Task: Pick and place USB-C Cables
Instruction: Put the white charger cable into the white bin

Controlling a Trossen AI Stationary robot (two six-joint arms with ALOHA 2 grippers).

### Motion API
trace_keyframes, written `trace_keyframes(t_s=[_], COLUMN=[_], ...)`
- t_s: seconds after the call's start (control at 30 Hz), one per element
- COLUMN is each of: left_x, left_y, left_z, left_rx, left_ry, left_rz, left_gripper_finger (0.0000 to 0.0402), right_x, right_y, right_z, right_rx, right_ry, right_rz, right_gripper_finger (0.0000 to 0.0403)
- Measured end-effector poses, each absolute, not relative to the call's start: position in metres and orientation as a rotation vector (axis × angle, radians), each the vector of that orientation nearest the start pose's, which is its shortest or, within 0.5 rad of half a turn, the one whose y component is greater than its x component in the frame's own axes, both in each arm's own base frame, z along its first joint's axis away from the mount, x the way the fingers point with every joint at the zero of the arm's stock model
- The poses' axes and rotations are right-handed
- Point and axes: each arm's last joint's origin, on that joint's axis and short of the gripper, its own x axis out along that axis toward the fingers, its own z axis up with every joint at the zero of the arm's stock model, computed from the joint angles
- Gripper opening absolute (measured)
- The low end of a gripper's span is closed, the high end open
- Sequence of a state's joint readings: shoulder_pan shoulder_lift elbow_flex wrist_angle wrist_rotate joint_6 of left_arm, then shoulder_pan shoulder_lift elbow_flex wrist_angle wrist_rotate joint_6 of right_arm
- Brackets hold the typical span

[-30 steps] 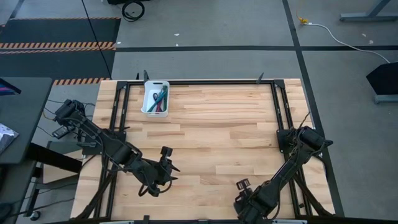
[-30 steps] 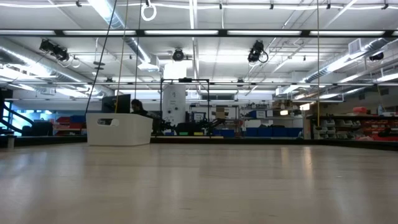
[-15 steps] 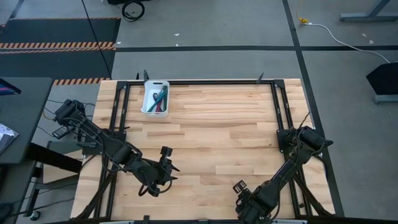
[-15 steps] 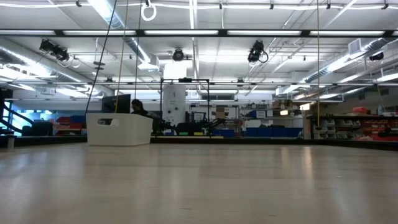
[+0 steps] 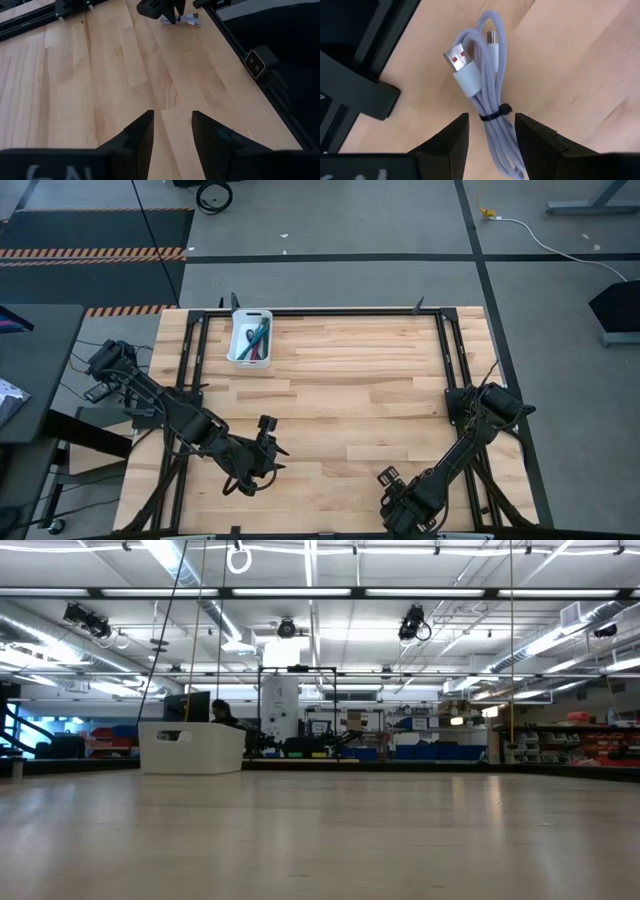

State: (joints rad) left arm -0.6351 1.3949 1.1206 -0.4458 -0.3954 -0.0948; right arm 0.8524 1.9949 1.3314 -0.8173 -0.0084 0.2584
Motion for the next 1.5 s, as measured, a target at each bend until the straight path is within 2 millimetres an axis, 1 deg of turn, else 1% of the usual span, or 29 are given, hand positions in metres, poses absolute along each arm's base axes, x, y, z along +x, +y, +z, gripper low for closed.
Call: trace_keyframes(t_s=[0.23, 0.5, 0.63, 0.87, 0.93, 1.0, 1.13, 1.2, 1.3, 1.37, 1.5], left_x=[0.246, 0.246, 0.246, 0.246, 0.247, 0.25, 0.26, 0.266, 0.274, 0.277, 0.279], left_y=[-0.167, -0.167, -0.167, -0.167, -0.168, -0.168, -0.172, -0.173, -0.173, -0.172, -0.172], left_z=[0.293, 0.293, 0.293, 0.293, 0.291, 0.286, 0.274, 0.264, 0.255, 0.253, 0.255], left_rx=[0.258, 0.258, 0.258, 0.258, 0.263, 0.274, 0.293, 0.322, 0.333, 0.332, 0.328], left_ry=[0.637, 0.637, 0.637, 0.636, 0.638, 0.65, 0.673, 0.701, 0.713, 0.713, 0.694], left_rz=[-0.196, -0.196, -0.196, -0.194, -0.184, -0.179, -0.169, -0.167, -0.155, -0.148, -0.15], left_gripper_finger=[0.0142, 0.0141, 0.0142, 0.0141, 0.0142, 0.0141, 0.0142, 0.0142, 0.0141, 0.014, 0.0133], right_x=[0.24, 0.24, 0.241, 0.245, 0.246, 0.248, 0.254, 0.259, 0.266, 0.27, 0.284], right_y=[0.275, 0.273, 0.272, 0.268, 0.267, 0.266, 0.265, 0.262, 0.259, 0.258, 0.251], right_z=[0.134, 0.132, 0.132, 0.132, 0.132, 0.132, 0.137, 0.141, 0.15, 0.156, 0.17], right_rx=[-0.394, -0.396, -0.406, -0.409, -0.406, -0.404, -0.404, -0.409, -0.422, -0.426, -0.434], right_ry=[1.421, 1.411, 1.402, 1.4, 1.4, 1.404, 1.408, 1.409, 1.413, 1.408, 1.372], right_rz=[0.505, 0.496, 0.477, 0.451, 0.448, 0.444, 0.424, 0.396, 0.355, 0.337, 0.271], right_gripper_finger=[0.0158, 0.0139, 0.0114, 0.0042, 0.0032, 0.0032, 0.0032, 0.0033, 0.0036, 0.0036, 0.0033])
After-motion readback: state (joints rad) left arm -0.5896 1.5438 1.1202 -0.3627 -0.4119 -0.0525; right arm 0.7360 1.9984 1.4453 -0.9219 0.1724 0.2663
